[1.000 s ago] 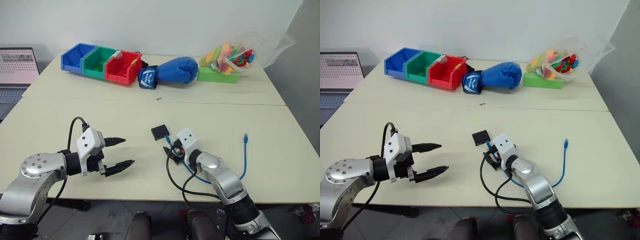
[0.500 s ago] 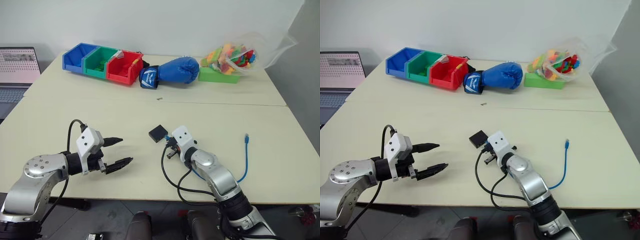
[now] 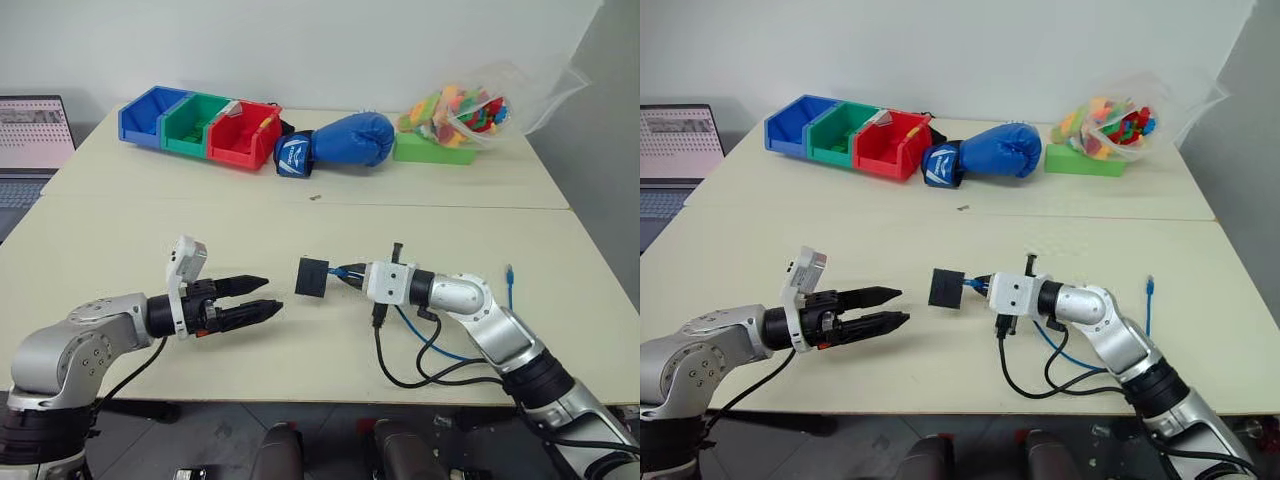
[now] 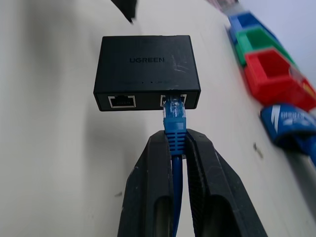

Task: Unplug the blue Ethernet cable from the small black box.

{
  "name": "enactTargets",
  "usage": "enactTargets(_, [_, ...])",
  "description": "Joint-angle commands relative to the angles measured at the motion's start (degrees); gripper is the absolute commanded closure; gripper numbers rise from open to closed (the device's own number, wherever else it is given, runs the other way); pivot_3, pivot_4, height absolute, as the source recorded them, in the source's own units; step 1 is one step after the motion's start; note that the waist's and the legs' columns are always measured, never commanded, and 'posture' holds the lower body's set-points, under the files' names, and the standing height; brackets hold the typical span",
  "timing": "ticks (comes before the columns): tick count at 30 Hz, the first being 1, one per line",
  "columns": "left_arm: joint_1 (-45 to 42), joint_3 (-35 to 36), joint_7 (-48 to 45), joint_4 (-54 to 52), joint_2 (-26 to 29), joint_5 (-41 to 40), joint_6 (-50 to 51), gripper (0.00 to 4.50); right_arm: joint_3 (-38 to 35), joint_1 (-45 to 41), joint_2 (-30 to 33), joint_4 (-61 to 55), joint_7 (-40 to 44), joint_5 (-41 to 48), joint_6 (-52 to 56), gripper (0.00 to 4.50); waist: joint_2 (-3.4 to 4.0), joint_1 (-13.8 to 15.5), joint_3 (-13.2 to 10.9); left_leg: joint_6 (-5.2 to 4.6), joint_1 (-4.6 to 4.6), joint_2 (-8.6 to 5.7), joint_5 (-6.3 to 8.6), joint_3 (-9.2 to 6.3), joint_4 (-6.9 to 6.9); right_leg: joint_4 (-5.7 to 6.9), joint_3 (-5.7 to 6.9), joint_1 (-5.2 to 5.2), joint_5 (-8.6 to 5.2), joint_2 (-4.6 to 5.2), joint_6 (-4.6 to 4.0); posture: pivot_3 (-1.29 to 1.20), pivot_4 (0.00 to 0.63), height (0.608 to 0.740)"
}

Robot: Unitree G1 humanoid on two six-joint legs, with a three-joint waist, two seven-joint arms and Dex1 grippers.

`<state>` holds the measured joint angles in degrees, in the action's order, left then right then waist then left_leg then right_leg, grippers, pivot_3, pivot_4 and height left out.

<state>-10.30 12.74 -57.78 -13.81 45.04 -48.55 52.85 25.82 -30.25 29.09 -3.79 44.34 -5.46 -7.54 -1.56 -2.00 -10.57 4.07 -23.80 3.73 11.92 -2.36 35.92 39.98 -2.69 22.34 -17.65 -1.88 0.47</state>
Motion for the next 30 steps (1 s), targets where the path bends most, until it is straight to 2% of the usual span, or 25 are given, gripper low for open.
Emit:
enactTargets(1, [-2.23, -0.96, 1.92, -2.56, -2.14, -4.17, 3.4, 0.0, -0.65, -2.97, 1.33, -2.53, 4.41, 0.39, -7.11, 4.4, 0.0, 0.15, 0.0, 0.0, -0.01, -0.02, 0.0, -0.01, 0.01, 0.01, 0.0, -0.01, 0.0, 0.01, 0.0, 0.0, 0.15, 0.74])
enactTargets(10, [-3.36, -1.23, 4.93, -2.9, -5.64, -6.82, 5.34, 0.0, -2.07, -4.55, 0.67, -3.47, 7.23, 1.37, -7.92, 4.4, 0.0, 0.27, 0.0, 0.01, 0.0, -0.02, -0.01, -0.03, 0.05, 0.03, 0.01, -0.04, 0.01, 0.03, -0.01, 0.0, 0.15, 0.74])
enactTargets(13, [-3.28, -0.97, 5.08, -2.65, -5.94, -7.72, 5.72, 0.45, -2.32, -4.54, 0.56, -3.87, 7.56, 1.44, -7.8, 4.4, 0.0, 0.26, 0.0, 0.01, 0.0, -0.02, -0.01, -0.05, 0.05, 0.03, 0.01, -0.04, 0.01, 0.03, -0.01, 0.0, 0.15, 0.74])
enactTargets(21, [-2.11, -2.09, 3.1, -2.95, -5.27, -7.46, 4.67, 2.26, -2.73, -5.24, -0.35, -4.49, 7.63, 1.33, -7.75, 4.4, 0.0, 0.24, 0.0, 0.01, 0.0, -0.02, -0.01, -0.05, 0.05, 0.04, 0.01, -0.04, 0.01, 0.03, -0.01, 0.0, 0.15, 0.74])
enactTargets(28, [-1.05, -2.97, 2.19, -3.0, -5.04, -6.0, 3.1, 3.65, -2.56, -4.74, -1.07, -6.15, 7.77, 1.19, -7.56, 4.4, 0.0, 0.28, 0.0, 0.01, 0.0, -0.03, -0.01, -0.04, 0.05, 0.03, 0.01, -0.05, 0.02, 0.04, -0.03, 0.0, 0.15, 0.74])
enactTargets(30, [-1.12, -3.07, 2.11, -2.76, -5.01, -5.82, 2.9, 3.71, -2.0, -4.74, -0.78, -6.48, 8.44, 0.85, -8.03, 4.4, 0.0, 0.28, 0.0, 0.01, 0.01, -0.03, -0.01, -0.05, 0.05, 0.03, 0.01, -0.04, 0.02, 0.04, -0.02, 0.0, 0.15, 0.74])
